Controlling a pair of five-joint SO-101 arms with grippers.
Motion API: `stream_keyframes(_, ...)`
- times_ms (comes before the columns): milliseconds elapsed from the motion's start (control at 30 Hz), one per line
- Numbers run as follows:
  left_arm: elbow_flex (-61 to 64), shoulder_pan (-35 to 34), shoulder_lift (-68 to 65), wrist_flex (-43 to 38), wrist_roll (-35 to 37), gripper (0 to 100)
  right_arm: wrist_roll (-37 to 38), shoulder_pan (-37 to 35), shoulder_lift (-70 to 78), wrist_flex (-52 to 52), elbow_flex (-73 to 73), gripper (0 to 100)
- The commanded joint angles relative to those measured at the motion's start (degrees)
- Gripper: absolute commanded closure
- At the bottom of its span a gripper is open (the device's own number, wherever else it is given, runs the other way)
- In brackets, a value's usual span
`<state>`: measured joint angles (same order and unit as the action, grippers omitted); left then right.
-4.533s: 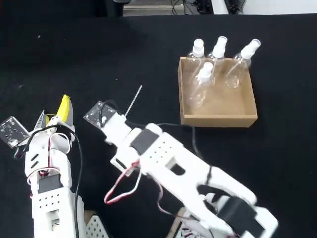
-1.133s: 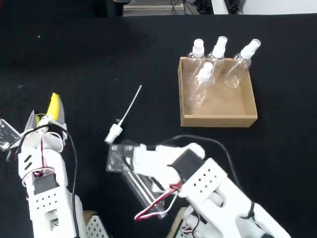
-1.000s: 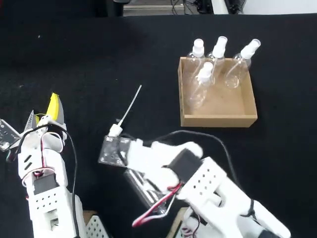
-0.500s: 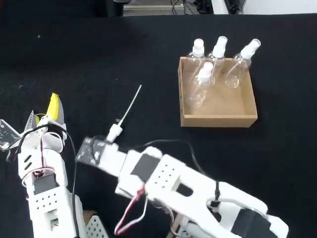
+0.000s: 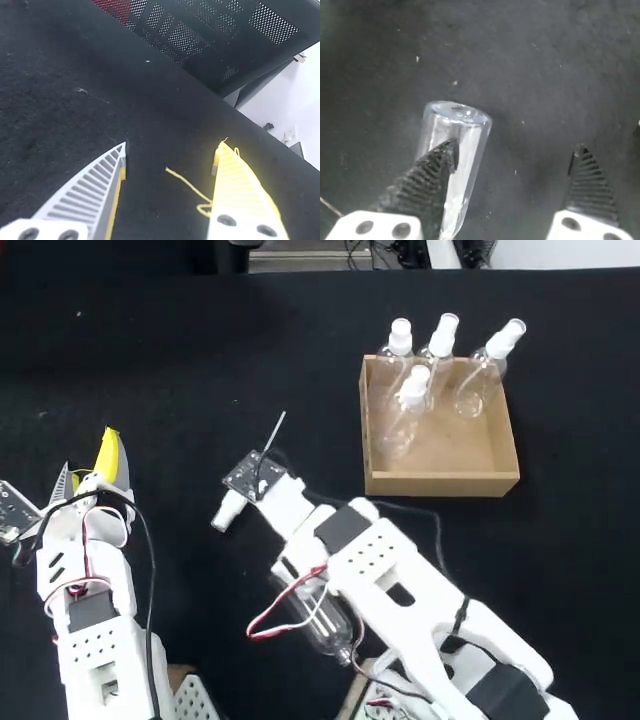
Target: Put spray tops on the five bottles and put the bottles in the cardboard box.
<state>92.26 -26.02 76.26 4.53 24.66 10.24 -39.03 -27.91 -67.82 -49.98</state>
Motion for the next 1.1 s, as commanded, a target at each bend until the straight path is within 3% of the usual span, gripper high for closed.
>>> stream_keyframes(0,-3.9,-0.6,1.1,-1.2,0.6,73,-0.4,0.9,-0.1,-6.3,6.4,68.0)
stream_keyframes(133,-3.9,-0.6,1.1,-1.2,0.6,73,-1.1,-0.9,-0.1,-10.7,10.1,68.0)
stream_keyframes(400,-3.9,-0.6,1.1,-1.2,0.5,73,-3.1,-13.9,-0.1,-10.6,6.7,67.9)
stream_keyframes(567,-3.9,-0.6,1.1,-1.2,0.5,73,-3.1,-14.4,0.3,-9.3,2.5,68.0)
stream_keyframes(767,-3.9,-0.7,1.1,-1.2,0.5,73,-3.1,-14.5,0.4,1.2,-5.9,68.0)
stream_keyframes(900,-3.8,-0.6,1.1,-1.2,0.5,73,-3.1,-12.1,0.4,5.0,-10.1,68.1)
stream_keyframes(1067,-3.7,-0.6,1.1,-1.2,0.5,73,-3.1,3.1,0.5,8.2,-12.0,69.3)
